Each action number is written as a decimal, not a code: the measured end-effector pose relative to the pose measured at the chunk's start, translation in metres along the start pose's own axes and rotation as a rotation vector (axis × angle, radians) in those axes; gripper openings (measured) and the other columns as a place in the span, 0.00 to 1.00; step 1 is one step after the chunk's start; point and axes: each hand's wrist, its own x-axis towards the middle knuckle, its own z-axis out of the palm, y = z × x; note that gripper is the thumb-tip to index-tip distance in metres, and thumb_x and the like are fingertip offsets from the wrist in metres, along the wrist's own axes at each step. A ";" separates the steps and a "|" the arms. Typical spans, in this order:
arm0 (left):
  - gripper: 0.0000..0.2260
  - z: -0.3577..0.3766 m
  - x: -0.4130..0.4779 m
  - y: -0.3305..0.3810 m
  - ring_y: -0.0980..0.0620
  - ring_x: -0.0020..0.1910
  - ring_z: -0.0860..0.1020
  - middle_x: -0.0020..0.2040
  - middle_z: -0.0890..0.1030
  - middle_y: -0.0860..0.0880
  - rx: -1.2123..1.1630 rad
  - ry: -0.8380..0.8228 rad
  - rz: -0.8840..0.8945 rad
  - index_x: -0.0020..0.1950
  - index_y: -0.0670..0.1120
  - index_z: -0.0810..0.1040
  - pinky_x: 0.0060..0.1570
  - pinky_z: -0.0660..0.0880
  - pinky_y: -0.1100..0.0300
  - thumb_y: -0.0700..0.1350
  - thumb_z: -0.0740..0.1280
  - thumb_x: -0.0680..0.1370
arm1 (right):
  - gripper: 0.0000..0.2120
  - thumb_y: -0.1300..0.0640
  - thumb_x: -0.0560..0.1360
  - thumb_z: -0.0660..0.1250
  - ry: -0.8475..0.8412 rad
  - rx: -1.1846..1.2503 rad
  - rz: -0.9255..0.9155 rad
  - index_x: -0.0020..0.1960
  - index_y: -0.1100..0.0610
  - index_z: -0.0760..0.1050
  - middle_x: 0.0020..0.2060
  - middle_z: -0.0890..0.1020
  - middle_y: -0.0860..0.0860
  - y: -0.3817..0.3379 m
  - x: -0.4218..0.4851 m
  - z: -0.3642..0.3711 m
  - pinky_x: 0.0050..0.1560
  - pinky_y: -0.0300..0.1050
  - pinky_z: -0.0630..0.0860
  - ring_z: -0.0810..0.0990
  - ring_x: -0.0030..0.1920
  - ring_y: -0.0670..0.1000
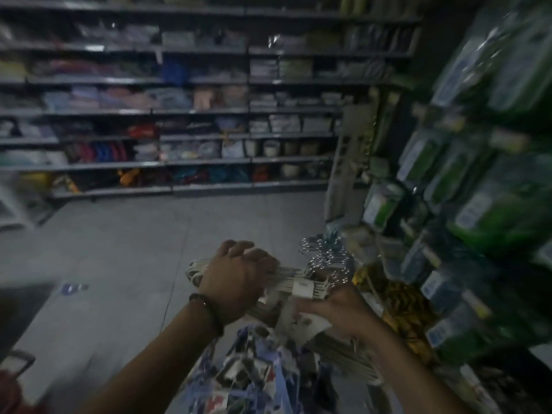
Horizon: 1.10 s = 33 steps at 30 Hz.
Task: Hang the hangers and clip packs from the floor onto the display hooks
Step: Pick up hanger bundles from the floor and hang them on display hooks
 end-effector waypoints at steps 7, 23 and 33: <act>0.28 -0.053 -0.004 0.065 0.38 0.65 0.71 0.65 0.70 0.43 -0.718 0.714 -0.529 0.65 0.45 0.70 0.67 0.68 0.40 0.52 0.78 0.71 | 0.24 0.44 0.56 0.85 0.440 0.225 0.055 0.48 0.53 0.87 0.43 0.89 0.53 -0.069 -0.102 -0.042 0.37 0.42 0.81 0.89 0.42 0.52; 0.14 -0.218 0.049 0.274 0.55 0.32 0.80 0.32 0.81 0.56 -1.847 0.154 -0.222 0.47 0.47 0.76 0.30 0.76 0.59 0.45 0.80 0.71 | 0.35 0.16 0.64 0.56 1.017 -0.136 0.392 0.48 0.40 0.85 0.48 0.88 0.46 -0.143 -0.357 -0.053 0.56 0.49 0.80 0.85 0.47 0.49; 0.16 -0.293 0.007 0.481 0.58 0.37 0.84 0.42 0.85 0.55 -1.745 0.070 0.286 0.49 0.56 0.77 0.36 0.79 0.60 0.44 0.80 0.69 | 0.18 0.36 0.82 0.58 1.379 -0.997 0.458 0.60 0.50 0.69 0.52 0.78 0.50 -0.169 -0.524 -0.157 0.45 0.50 0.78 0.81 0.50 0.56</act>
